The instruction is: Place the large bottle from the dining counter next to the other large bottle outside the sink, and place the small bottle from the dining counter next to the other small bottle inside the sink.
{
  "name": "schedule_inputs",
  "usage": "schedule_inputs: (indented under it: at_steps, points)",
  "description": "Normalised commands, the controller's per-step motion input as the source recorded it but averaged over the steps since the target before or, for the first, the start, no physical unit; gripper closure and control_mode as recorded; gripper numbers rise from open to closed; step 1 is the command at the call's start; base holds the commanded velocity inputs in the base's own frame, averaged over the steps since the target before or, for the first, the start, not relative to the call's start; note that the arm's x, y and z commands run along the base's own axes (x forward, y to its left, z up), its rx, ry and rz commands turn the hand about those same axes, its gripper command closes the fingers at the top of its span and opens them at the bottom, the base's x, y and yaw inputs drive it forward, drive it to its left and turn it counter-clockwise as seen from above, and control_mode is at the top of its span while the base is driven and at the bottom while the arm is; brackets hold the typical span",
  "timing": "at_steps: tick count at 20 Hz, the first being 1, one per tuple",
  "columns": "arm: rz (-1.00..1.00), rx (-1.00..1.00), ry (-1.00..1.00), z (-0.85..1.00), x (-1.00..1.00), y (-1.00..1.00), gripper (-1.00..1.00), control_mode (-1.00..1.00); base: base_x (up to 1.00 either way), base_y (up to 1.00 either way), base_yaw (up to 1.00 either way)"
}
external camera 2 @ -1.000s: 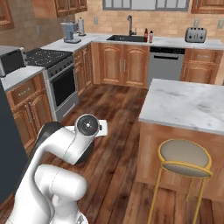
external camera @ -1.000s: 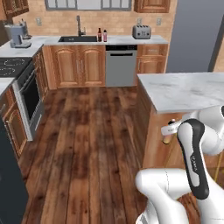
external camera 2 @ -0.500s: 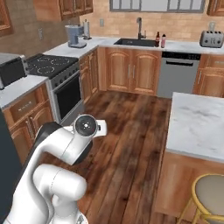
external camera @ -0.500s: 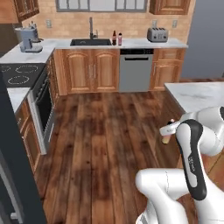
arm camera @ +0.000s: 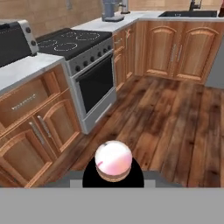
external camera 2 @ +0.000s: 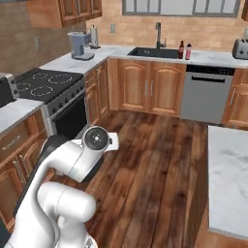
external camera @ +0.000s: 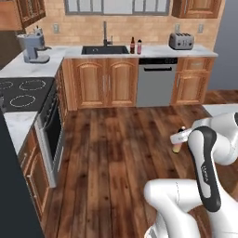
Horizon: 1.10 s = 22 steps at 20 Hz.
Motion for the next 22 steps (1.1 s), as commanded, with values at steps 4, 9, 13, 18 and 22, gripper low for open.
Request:
schedule_inputs:
  at_steps: [4, 9, 13, 18, 22]
  points:
    - [0.00, 0.00, 0.00, 0.00, 0.00, 0.00, 1.00, 1.00, 1.00, 0.36, 0.00]
    - [0.00, 0.00, 0.00, 0.00, 0.00, 0.00, 1.00, 1.00, 1.00, 0.20, 0.00]
    - [0.00, 0.00, 0.00, 0.00, 0.00, 0.00, 1.00, 1.00, 1.00, 0.04, 0.00]
    - [0.00, 0.00, 0.00, 0.00, 0.00, 0.00, 1.00, 1.00, 1.00, 0.00, 0.00]
    - [0.00, 0.00, 0.00, 0.00, 0.00, 0.00, 1.00, 1.00, 1.00, 0.00, 0.00]
